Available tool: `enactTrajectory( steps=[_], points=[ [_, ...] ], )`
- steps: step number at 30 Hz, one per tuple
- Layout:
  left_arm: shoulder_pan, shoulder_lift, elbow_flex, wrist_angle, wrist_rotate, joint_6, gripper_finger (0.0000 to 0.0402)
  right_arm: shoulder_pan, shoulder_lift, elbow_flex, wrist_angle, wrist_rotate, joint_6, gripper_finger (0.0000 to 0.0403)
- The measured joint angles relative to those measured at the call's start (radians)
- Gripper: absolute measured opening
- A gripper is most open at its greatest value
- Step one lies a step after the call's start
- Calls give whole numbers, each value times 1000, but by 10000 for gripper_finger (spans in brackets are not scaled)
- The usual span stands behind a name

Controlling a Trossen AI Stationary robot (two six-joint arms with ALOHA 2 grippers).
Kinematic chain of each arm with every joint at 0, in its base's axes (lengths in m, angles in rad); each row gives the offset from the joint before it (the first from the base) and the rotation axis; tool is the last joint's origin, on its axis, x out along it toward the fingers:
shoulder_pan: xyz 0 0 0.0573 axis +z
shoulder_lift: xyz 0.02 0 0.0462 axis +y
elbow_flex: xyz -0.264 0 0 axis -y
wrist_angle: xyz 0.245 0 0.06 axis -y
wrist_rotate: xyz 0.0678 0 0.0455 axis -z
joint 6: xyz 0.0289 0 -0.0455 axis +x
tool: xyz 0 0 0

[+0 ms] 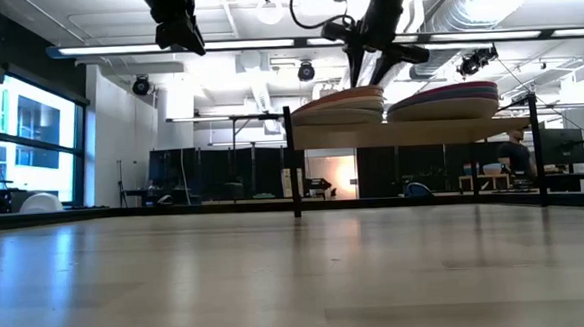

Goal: Place and stack plates onto a shelf
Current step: Stack the brown plate on top of the white plate on the shelf

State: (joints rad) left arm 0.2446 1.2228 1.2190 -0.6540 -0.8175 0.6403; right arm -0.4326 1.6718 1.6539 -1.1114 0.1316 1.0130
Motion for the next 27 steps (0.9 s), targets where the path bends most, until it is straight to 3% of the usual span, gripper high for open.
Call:
enactTrajectory(
  steps=[6,27],
  points=[
    [0,0,0,0,0,-1,117,-28,0,0,-27,53,16,119],
    [0,0,0,-7,0,-27,117,-65,11,0,-68,53,0,119]
  ],
)
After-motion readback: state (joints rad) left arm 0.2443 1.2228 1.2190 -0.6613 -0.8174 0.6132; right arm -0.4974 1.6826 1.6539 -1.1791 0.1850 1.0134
